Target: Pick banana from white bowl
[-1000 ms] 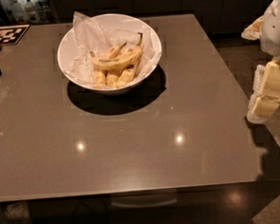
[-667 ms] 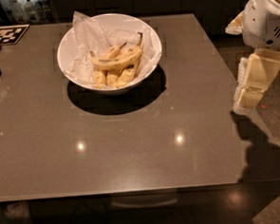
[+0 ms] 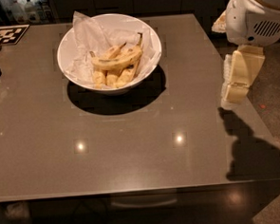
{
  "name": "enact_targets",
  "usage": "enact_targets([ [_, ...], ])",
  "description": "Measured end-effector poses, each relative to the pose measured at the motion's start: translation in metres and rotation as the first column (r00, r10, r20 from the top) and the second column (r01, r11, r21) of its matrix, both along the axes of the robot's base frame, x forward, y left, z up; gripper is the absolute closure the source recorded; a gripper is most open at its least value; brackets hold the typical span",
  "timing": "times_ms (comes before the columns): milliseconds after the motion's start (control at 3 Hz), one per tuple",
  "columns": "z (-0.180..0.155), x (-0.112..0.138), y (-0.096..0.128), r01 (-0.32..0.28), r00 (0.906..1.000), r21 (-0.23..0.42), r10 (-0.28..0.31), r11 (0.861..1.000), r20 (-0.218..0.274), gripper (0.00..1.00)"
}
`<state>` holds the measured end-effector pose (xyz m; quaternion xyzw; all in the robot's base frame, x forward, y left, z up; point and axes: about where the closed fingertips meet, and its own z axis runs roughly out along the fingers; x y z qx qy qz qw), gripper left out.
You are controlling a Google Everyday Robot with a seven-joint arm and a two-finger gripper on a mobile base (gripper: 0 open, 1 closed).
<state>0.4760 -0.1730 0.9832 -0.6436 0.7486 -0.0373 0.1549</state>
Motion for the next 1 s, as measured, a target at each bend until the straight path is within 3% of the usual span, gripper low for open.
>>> enact_targets([
  [333,-0.002,0.025,0.038,-0.061,0.9976,0.005,0.061,0.998,0.032,0.00],
  [1000,-0.007,0.084,0.118,-0.206,0.9782,-0.065,0.207,0.976,0.013,0.00],
])
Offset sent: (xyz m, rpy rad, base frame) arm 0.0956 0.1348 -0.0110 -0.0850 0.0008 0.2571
